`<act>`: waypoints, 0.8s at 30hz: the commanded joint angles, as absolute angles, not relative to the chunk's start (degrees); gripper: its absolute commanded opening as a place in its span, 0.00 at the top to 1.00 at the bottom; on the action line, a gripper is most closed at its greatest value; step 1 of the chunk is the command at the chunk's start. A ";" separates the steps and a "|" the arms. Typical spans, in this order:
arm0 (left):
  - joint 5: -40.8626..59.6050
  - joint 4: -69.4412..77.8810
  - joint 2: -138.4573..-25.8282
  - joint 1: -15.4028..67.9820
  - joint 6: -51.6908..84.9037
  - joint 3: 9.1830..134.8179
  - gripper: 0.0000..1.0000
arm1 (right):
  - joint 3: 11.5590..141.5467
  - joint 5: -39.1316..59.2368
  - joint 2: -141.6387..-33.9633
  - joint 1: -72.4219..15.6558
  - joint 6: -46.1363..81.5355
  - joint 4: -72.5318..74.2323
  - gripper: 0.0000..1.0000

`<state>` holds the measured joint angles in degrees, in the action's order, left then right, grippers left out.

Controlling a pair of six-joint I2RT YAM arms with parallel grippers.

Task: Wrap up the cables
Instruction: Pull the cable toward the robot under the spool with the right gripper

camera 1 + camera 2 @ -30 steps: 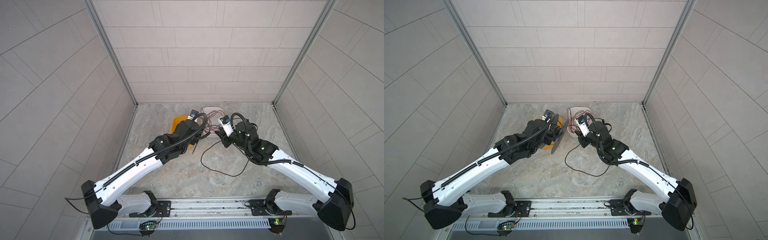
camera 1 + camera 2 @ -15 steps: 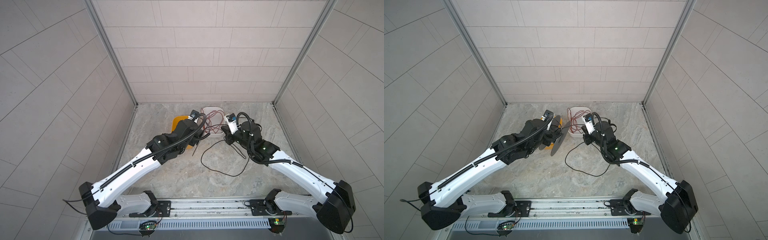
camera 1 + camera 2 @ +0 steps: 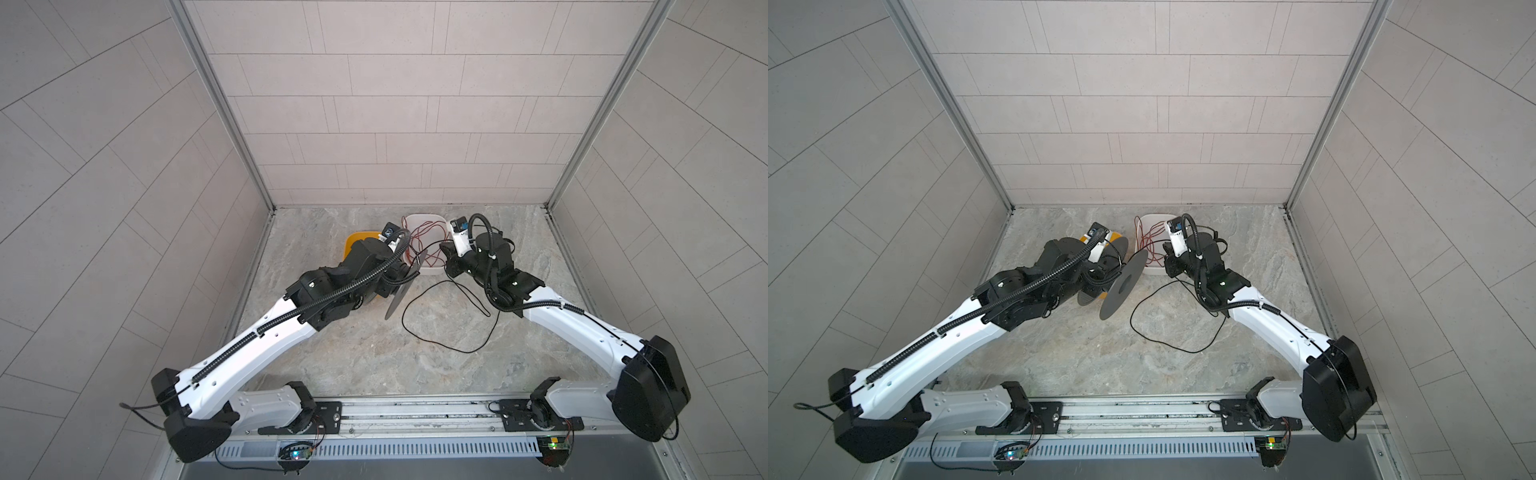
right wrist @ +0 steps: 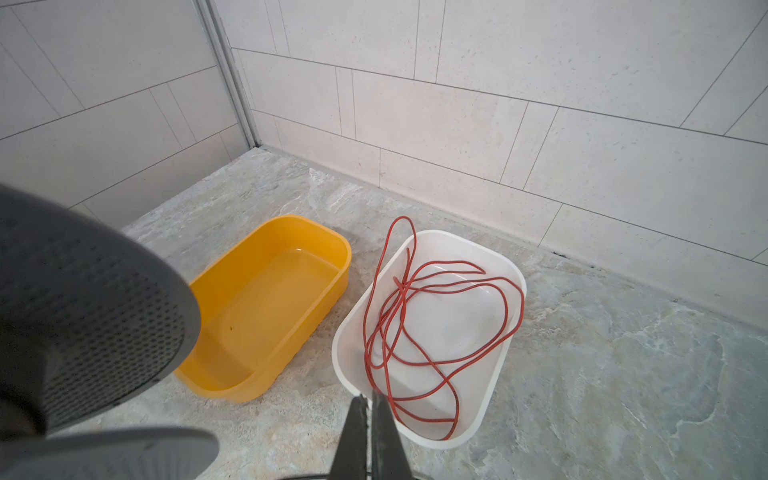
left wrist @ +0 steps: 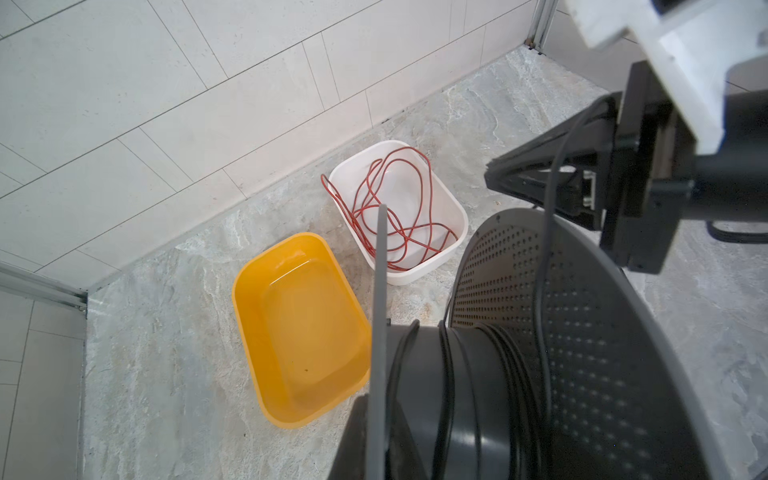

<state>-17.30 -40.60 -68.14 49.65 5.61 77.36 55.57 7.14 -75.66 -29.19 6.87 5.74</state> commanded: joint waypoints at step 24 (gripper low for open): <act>-14.57 -35.52 -66.61 46.12 14.31 85.95 1.00 | 50.40 21.56 -87.72 -26.75 15.71 22.69 0.89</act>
